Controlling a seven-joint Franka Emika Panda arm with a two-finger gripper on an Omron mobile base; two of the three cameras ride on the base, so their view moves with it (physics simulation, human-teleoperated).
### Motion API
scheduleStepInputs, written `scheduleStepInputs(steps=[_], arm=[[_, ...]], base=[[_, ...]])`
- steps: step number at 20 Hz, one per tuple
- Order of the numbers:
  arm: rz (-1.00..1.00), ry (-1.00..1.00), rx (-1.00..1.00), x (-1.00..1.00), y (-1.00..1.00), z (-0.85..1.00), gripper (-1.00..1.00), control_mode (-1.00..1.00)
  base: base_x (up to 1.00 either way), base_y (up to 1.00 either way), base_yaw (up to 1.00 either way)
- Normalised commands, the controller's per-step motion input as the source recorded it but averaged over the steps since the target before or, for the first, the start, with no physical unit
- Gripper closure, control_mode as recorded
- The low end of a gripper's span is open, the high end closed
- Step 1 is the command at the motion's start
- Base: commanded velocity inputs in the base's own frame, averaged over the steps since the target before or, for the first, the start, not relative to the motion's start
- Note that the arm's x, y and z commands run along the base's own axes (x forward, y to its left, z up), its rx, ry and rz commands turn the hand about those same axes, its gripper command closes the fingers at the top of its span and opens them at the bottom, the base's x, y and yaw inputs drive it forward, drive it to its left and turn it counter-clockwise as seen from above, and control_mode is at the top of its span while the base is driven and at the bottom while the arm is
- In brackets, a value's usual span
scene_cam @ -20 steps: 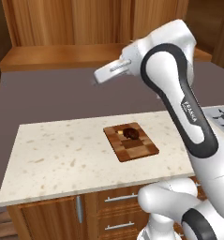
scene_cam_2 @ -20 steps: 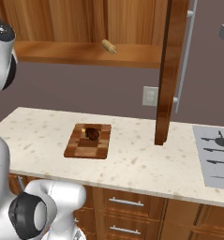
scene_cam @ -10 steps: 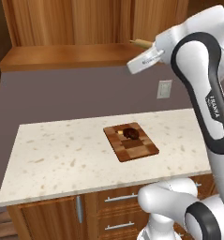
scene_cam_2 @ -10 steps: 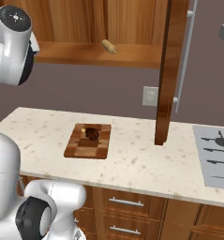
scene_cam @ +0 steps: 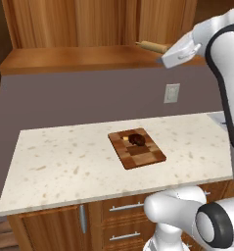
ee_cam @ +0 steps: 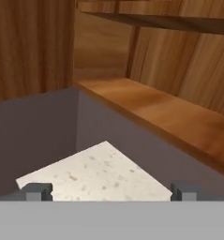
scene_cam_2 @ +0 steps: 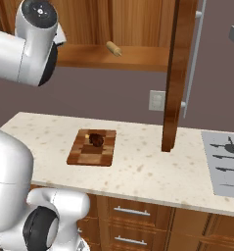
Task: Open the cabinet, retrieve the rolling pin, and place it next to the meat on the cutting board to prepare for tenderizing.
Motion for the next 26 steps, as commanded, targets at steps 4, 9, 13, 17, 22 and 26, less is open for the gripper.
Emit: scheduleStepInputs(steps=[4, 9, 13, 17, 22, 26], arm=[[-0.07, -0.19, 0.01, 0.07, -0.71, 0.00, -1.00, -1.00], [-0.09, -0.09, 0.05, 0.05, -0.66, 0.00, -1.00, -1.00], [-0.11, 0.02, 0.02, 0.24, -0.34, 0.02, -1.00, -1.00], [-0.11, 0.10, 0.00, 0.40, -0.18, 0.01, -1.00, -1.00], [-0.04, 0.11, 0.00, 0.44, -0.28, 0.00, -1.00, -1.00], [0.00, 0.02, 0.00, 0.25, -0.30, 0.00, -1.00, -1.00]], base=[[0.00, 0.00, 0.00], [0.00, 0.00, 0.00], [0.00, 0.00, 0.00], [0.00, 0.00, 0.00], [0.00, 0.00, 0.00], [0.00, 0.00, 0.00]])
